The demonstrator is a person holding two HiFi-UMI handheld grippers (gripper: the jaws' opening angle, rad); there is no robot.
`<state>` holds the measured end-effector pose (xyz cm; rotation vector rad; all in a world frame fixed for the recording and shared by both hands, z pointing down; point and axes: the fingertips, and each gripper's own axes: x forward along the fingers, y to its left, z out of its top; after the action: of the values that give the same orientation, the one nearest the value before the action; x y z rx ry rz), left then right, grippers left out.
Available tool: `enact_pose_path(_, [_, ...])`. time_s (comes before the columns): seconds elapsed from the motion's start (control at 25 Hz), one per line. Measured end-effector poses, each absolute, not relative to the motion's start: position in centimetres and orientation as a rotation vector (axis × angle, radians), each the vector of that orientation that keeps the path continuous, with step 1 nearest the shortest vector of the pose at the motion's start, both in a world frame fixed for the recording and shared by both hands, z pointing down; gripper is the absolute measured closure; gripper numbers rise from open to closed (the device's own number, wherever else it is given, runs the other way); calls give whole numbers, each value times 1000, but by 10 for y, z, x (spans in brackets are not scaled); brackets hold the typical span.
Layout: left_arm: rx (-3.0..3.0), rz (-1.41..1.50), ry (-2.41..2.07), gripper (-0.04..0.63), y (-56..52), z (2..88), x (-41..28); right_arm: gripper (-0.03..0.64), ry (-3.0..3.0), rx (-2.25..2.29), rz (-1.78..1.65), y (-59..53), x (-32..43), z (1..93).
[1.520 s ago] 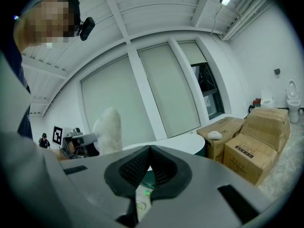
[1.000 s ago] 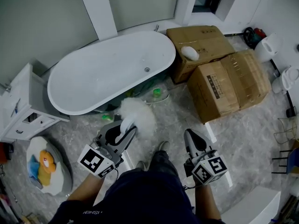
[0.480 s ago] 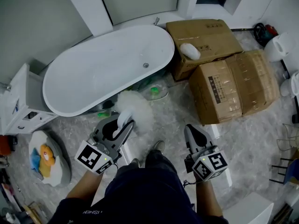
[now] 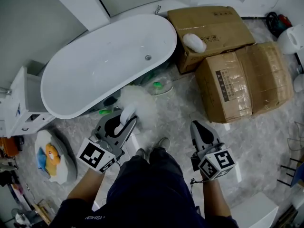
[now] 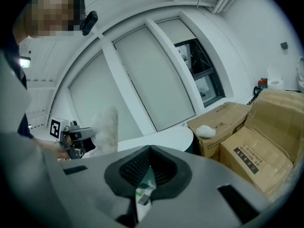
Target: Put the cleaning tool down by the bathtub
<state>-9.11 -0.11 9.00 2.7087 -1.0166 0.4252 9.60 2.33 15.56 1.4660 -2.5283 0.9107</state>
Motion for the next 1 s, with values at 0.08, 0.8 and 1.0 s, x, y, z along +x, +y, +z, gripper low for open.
enact_pose_path(0.08, [2699, 461, -998, 493, -8, 105, -85, 612, -2520, 1461, 920, 16, 100, 166])
enact_pose_path(0.8, [2655, 732, -642, 494, -70, 320, -53, 612, -2306, 1672, 979, -33, 117, 340])
enact_pose_path(1.0, [2669, 815, -546, 494, -82, 413, -47, 612, -2267, 1734, 963, -38, 118, 410])
